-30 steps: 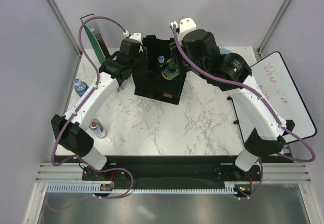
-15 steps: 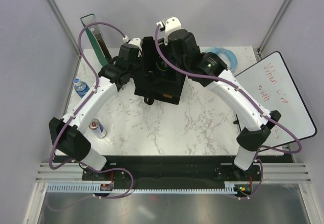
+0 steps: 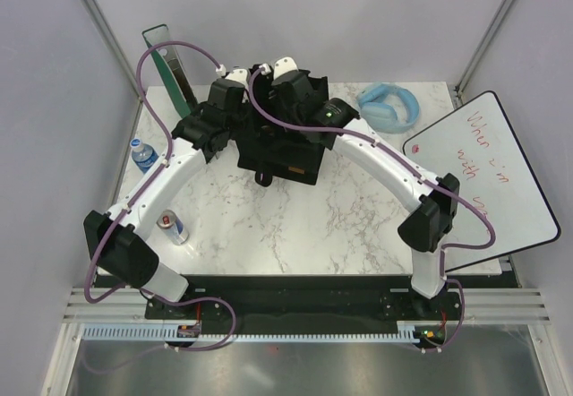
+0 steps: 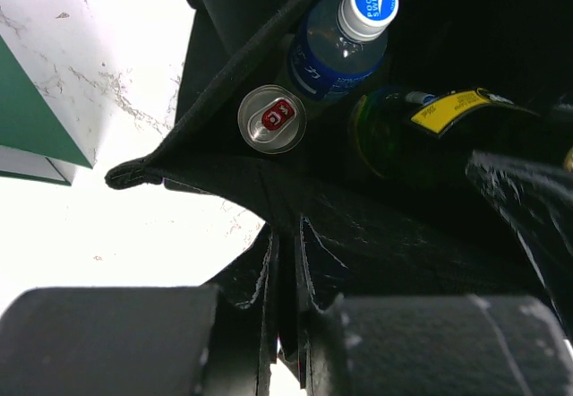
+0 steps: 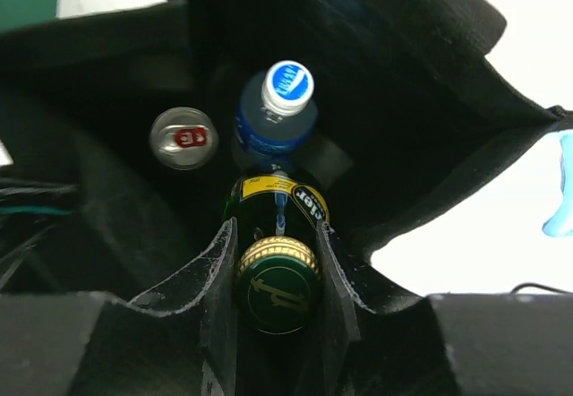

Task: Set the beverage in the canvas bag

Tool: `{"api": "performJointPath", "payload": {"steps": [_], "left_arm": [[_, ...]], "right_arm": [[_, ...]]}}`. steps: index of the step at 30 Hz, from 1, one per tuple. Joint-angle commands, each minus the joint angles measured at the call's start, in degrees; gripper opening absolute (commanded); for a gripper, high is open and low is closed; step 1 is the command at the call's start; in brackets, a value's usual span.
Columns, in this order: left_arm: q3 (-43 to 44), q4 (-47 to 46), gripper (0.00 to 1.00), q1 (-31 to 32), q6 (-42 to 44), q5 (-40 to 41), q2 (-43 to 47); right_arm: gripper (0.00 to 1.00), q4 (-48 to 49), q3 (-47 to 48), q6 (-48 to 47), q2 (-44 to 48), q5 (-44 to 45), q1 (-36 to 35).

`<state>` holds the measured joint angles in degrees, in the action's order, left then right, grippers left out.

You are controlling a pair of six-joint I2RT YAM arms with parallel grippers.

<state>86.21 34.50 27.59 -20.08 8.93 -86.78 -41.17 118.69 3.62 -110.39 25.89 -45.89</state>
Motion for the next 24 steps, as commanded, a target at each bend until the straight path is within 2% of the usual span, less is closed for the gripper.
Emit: {"api": "performJointPath", "payload": {"steps": [1,24], "left_arm": [[1.76,-1.37,0.14,-0.08,1.09,0.83,1.53],[2.55,-1.28,0.16,-0.08,0.65,1.71,1.35]], "right_arm": [[0.00,8.12,1.19,1.30,1.85,3.90,1.68],[0.00,12.95,-8.73,6.93,-3.78,-1.54,5.63]]}}
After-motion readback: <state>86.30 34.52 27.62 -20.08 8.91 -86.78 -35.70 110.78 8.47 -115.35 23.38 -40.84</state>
